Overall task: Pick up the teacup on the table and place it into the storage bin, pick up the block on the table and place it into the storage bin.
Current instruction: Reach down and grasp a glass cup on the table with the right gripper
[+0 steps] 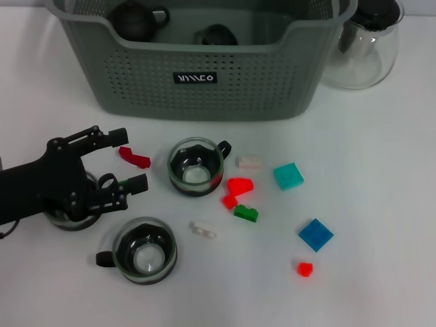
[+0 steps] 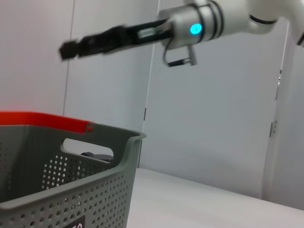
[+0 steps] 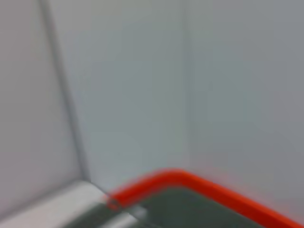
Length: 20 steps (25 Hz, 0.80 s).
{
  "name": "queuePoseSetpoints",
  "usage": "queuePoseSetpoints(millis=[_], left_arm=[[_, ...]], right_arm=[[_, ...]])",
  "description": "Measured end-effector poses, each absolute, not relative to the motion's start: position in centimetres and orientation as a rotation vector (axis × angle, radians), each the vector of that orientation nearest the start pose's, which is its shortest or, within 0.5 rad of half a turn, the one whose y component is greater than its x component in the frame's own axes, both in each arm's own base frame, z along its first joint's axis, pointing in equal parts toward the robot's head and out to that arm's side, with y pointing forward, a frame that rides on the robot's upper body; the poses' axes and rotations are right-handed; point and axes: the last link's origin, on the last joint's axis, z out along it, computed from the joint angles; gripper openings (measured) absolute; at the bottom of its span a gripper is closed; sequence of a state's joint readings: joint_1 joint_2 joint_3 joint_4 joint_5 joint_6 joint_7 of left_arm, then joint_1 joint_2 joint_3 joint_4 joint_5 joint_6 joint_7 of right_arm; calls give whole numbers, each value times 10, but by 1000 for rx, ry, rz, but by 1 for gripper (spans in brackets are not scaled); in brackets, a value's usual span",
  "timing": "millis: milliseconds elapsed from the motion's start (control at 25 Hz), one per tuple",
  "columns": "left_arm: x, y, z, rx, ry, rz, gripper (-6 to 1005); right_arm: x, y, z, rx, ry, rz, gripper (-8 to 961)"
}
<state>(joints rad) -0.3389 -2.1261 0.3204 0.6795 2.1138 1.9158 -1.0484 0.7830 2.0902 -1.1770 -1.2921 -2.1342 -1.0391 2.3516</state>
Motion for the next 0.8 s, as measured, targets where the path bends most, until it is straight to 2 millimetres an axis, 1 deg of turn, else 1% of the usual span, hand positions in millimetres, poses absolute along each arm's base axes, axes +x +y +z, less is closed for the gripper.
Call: queuePoseSetpoints(millis=[40,80,240,320,360,440,520,640,800], left_arm=[[-304,239,23,-2593,-439,-958,843],[-304,239,23,-2593,-438,-958,843],[-306,237,24,-2581,-446,-955,843],[-307,237,26,-2570,-449,-954,843],[-308,237,27,-2567,-449,-952,843],[-309,238,29,-2565,-449,-945,843],[-311,237,31,-2570,-453,-931,843],[-314,229,33,-2607,-460,-900,843],[-317,217,35,-2660,-467,-880,844]], right_arm=[[55,429,49,-2470,517,600,613],[58,418,56,-2504,457,660,613],[94,369,82,-2605,277,850,611],[115,347,92,-2653,214,870,610],[123,337,92,-2691,179,848,610],[139,319,92,-2760,124,734,609],[147,308,90,-2815,90,605,609],[145,302,80,-2896,82,412,607],[132,310,54,-3000,103,101,606]])
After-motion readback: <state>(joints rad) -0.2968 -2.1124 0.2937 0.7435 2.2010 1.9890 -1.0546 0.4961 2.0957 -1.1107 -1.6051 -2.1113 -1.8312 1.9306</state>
